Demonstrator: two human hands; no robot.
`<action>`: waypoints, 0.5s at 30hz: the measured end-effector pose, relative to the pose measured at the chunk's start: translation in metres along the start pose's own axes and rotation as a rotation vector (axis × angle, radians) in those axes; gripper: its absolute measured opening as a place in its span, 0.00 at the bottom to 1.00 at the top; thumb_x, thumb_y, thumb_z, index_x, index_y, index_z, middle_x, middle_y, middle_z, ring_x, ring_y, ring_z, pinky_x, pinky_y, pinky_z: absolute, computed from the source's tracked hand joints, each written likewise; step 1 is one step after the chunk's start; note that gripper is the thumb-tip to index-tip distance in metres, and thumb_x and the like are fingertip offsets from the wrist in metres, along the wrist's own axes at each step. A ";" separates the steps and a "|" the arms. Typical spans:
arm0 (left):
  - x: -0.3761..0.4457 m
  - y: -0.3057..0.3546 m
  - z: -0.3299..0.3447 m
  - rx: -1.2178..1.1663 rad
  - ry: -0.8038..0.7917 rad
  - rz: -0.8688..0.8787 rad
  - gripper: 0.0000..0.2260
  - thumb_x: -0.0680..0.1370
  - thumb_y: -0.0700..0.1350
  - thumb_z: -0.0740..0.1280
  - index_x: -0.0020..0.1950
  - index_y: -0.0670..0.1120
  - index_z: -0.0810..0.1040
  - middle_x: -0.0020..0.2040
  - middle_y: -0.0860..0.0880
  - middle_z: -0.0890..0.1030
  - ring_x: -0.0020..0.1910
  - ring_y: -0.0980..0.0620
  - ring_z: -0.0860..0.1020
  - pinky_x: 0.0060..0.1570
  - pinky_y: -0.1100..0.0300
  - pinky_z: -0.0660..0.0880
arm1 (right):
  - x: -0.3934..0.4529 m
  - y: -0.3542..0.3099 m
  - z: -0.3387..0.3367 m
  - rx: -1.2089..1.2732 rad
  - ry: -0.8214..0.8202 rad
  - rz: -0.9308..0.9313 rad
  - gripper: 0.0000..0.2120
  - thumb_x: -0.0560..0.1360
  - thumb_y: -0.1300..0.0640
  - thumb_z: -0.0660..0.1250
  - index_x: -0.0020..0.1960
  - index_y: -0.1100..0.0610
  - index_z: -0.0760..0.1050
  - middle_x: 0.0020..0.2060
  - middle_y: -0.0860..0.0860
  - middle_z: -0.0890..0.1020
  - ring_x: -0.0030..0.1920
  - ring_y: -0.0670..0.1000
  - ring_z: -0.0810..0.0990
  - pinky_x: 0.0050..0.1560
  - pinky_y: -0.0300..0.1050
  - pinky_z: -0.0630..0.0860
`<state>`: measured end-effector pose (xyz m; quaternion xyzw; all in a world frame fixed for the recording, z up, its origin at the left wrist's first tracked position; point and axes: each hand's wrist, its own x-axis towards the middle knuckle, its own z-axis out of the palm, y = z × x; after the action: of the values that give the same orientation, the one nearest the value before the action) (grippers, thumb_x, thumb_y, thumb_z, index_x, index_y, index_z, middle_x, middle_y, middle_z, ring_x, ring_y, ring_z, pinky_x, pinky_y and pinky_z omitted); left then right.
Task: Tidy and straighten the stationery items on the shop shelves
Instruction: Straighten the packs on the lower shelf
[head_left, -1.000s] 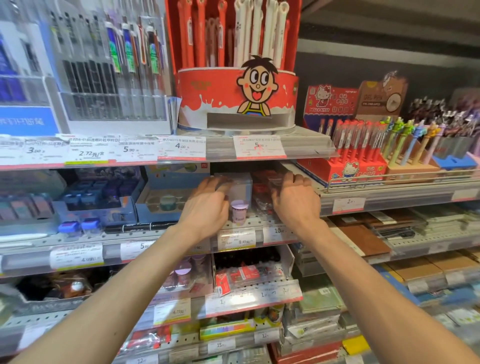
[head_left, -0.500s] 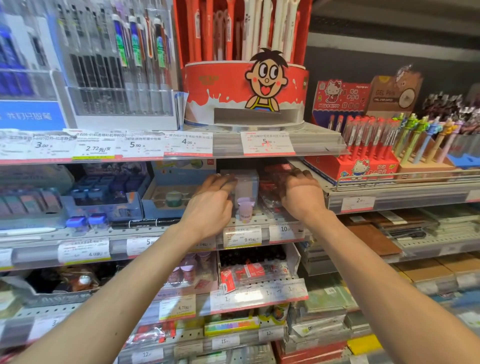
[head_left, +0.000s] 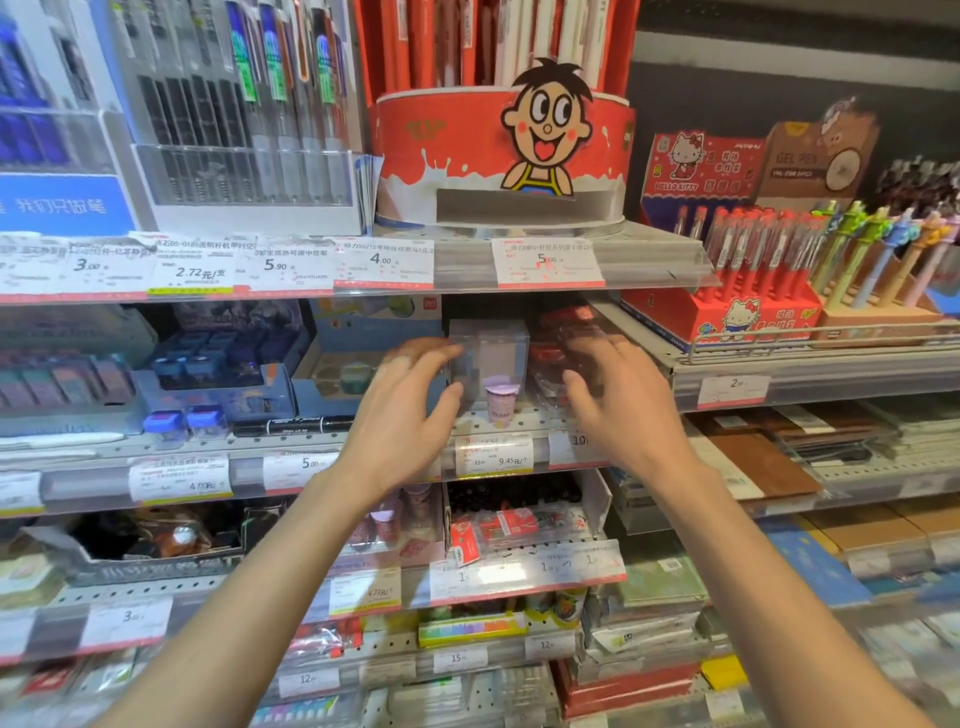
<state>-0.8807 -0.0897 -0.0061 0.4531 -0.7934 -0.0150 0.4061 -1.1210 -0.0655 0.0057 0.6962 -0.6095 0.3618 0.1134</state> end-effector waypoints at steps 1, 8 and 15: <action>-0.009 0.000 -0.002 -0.036 0.032 -0.015 0.17 0.80 0.46 0.64 0.69 0.49 0.73 0.65 0.50 0.74 0.65 0.51 0.71 0.65 0.54 0.69 | -0.011 -0.001 -0.001 0.063 0.005 -0.002 0.16 0.79 0.52 0.65 0.66 0.54 0.75 0.59 0.51 0.79 0.60 0.52 0.77 0.61 0.49 0.74; -0.074 0.012 -0.002 -0.254 0.139 -0.166 0.09 0.80 0.44 0.66 0.60 0.50 0.78 0.50 0.54 0.78 0.47 0.58 0.78 0.46 0.70 0.72 | -0.080 -0.003 0.012 0.368 -0.041 0.118 0.08 0.79 0.54 0.66 0.58 0.51 0.78 0.49 0.43 0.79 0.45 0.40 0.79 0.47 0.35 0.74; -0.139 -0.008 0.060 -0.345 0.047 -0.426 0.07 0.78 0.47 0.68 0.55 0.55 0.78 0.47 0.57 0.80 0.44 0.56 0.79 0.44 0.57 0.78 | -0.144 0.027 0.056 0.465 -0.158 0.310 0.07 0.79 0.58 0.67 0.54 0.48 0.79 0.48 0.40 0.81 0.47 0.40 0.79 0.43 0.32 0.75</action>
<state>-0.8788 -0.0136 -0.1373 0.5343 -0.6561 -0.2246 0.4834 -1.1248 0.0049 -0.1339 0.6280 -0.6164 0.4495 -0.1537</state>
